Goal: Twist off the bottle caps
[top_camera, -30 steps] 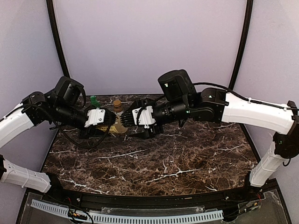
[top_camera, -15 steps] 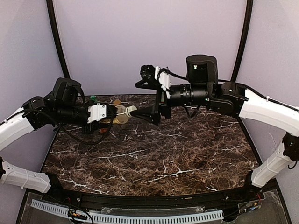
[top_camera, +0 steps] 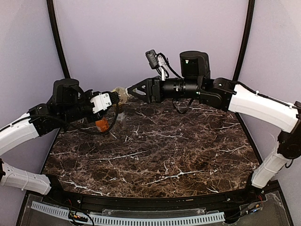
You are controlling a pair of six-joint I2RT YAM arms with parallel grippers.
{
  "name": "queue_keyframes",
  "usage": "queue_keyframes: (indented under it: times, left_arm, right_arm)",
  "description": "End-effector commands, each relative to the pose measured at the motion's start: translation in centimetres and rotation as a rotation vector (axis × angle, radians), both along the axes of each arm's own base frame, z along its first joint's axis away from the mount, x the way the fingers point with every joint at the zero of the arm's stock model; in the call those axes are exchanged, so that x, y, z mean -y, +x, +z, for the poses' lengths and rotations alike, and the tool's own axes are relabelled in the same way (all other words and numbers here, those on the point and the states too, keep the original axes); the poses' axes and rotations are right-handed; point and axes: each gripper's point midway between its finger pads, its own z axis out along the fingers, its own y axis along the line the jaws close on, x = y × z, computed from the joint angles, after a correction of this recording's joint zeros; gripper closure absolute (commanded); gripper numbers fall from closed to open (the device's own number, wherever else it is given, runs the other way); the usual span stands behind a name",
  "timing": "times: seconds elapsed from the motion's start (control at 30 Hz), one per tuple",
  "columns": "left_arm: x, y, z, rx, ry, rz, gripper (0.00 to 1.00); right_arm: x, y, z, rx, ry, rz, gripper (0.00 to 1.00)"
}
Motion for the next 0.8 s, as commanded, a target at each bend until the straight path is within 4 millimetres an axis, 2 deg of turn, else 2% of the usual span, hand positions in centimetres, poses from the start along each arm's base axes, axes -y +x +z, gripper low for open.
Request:
queue_keyframes:
  times: [0.0, 0.07, 0.23, 0.4, 0.7, 0.77]
  left_arm:
    - [-0.3, 0.3, 0.7, 0.046, -0.011, 0.022, 0.75]
    - [-0.3, 0.3, 0.7, 0.046, -0.01, 0.018, 0.75]
    - [-0.1, 0.1, 0.7, 0.047, -0.003, 0.004, 0.75]
    - [-0.1, 0.1, 0.9, 0.051, -0.003, 0.002, 0.75]
    - [-0.1, 0.2, 0.9, 0.06, -0.003, 0.004, 0.75]
    - [-0.1, 0.2, 0.9, 0.06, -0.002, 0.005, 0.75]
  right_arm:
    - [-0.3, 0.9, 0.6, -0.08, 0.043, -0.035, 0.39]
    - [-0.4, 1.0, 0.8, -0.076, 0.046, -0.031, 0.44]
    - [-0.8, 1.8, 1.2, -0.072, 0.056, -0.041, 0.46]
    - [-1.3, 1.9, 1.0, -0.081, 0.054, -0.023, 0.68]
    - [-1.2, 1.6, -0.1, -0.117, 0.029, -0.011, 0.61]
    - [-1.2, 1.5, -0.3, -0.121, 0.024, -0.004, 0.62]
